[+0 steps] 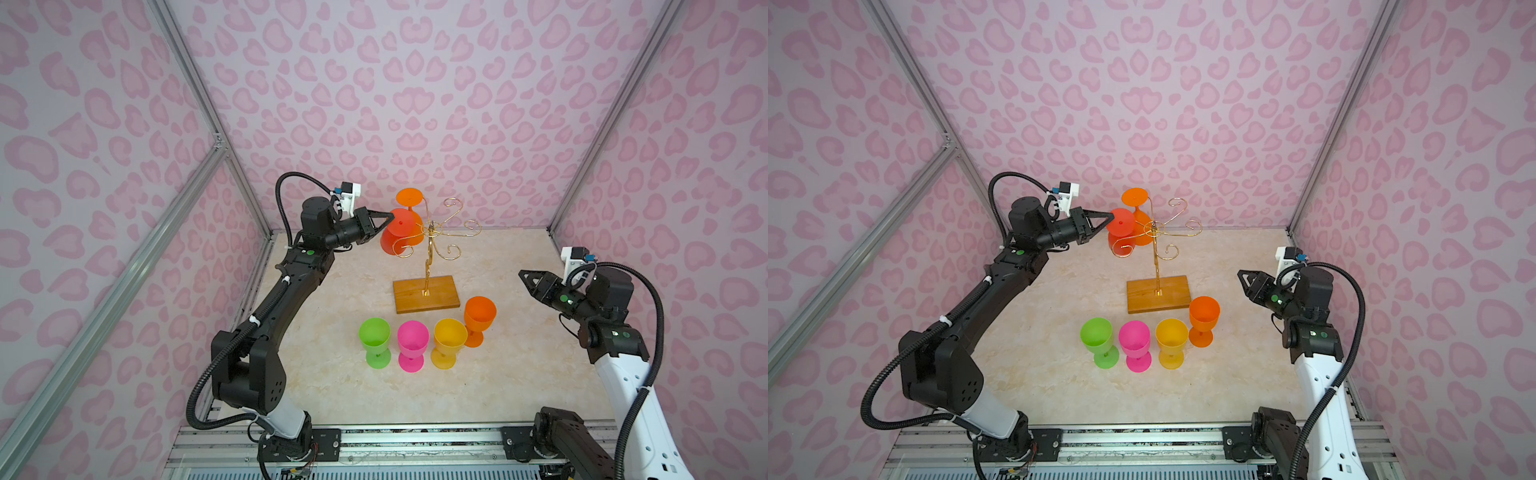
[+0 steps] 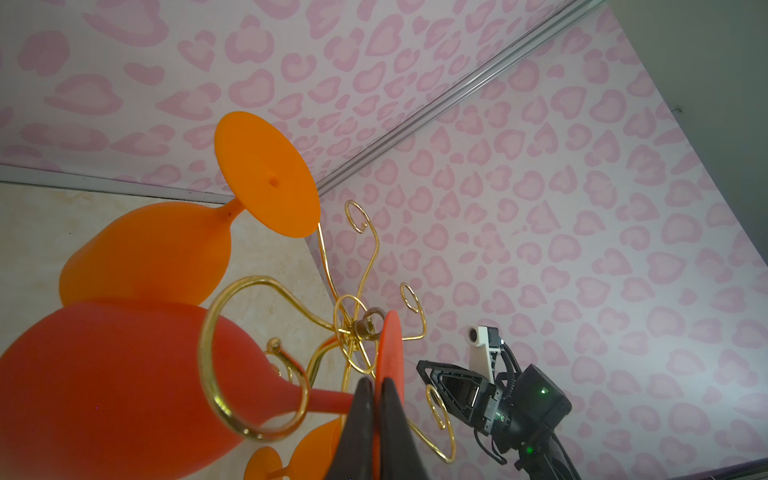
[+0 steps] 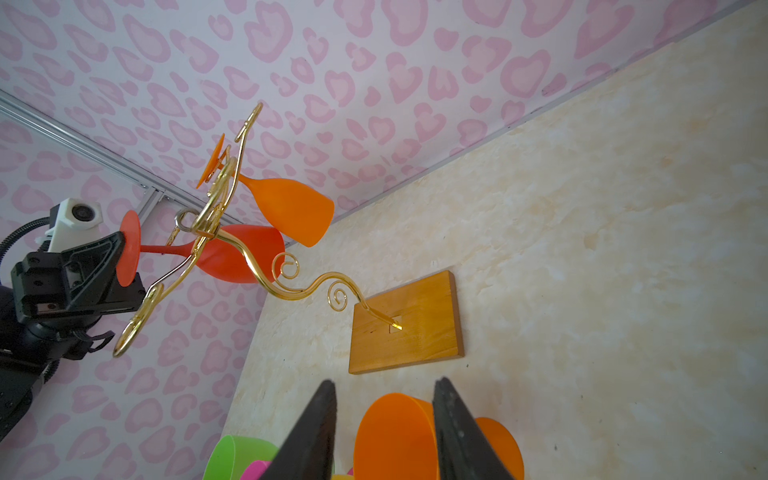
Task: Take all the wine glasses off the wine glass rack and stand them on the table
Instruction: 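Slide the red glass off its hook with the left gripper while the right gripper approaches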
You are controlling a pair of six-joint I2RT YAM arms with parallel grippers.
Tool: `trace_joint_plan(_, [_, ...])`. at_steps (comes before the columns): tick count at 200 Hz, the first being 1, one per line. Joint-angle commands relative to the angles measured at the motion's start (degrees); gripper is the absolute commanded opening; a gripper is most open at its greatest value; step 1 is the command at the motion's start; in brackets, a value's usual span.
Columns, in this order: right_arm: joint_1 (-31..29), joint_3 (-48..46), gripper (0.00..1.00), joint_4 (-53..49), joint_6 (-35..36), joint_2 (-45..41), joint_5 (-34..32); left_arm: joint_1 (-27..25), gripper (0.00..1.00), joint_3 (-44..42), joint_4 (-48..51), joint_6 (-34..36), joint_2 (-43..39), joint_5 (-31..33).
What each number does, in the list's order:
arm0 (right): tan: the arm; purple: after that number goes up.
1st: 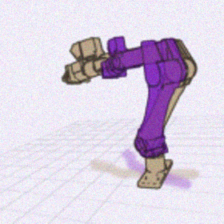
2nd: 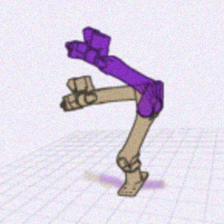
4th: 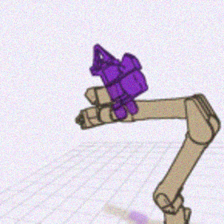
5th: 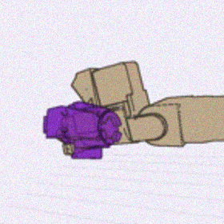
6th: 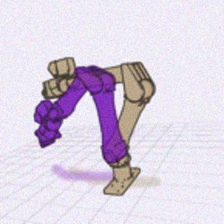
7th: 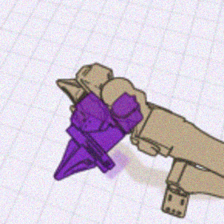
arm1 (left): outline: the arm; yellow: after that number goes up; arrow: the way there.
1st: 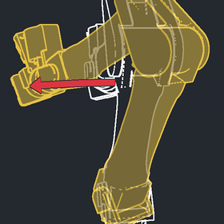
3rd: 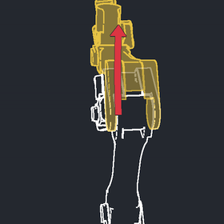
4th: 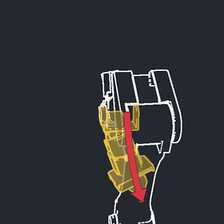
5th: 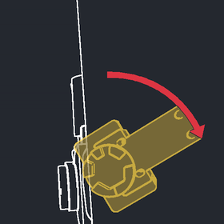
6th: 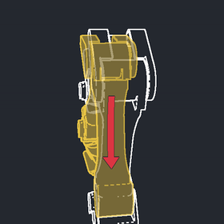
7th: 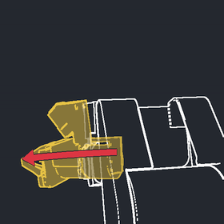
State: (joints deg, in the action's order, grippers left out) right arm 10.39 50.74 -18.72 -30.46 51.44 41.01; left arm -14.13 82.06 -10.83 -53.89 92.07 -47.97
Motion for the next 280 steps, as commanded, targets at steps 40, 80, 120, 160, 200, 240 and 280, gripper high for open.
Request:
trace_joint_plan(40, [-0.02, -0.46, 0.4, 0.78, 0.45, -0.29, 1.0, 0.2, 0.03, -2.53, 4.72, 4.1, -3.86, 0.06])
trace_joint_plan(80, [-0.02, -0.43, 0.4, 0.52, 0.62, -0.55, 0.91, 1.58, 0.03, -6.57, 6.62, 5.17, -8.58, 0.59])
trace_joint_plan(120, [-0.02, -0.63, 0.4, 1.42, 0.16, -0.29, 1.3, 4.99, 0.03, -9.5, 9.95, 6.12, -15.51, -0.02])
trace_joint_plan(160, [-0.07, -1.95, 0.4, 6.55, -2.79, -0.51, 3.04, 6.84, 0.03, -8.54, 14.54, 8.51, -22.57, 1.52])
trace_joint_plan(200, [-1.43, -2.01, 0.4, 11.27, -4.75, -1.07, 4.33, 6.84, 0.03, -5.93, 12.81, 5.99, -26.19, 0.58])
trace_joint_plan(240, [-6.5, -2.88, 0.39, 18.7, -6.45, -1.17, 4.12, 5.52, 0.03, -3.65, 6.22, 0.33, -27.81, -1.42])
trace_joint_plan(280, [-12.99, -1.43, 0.4, 24.52, -7.06, 1.47, 2.71, 1.58, 0.03, -2.92, -2.92, -5.17, -27.5, -2.78])
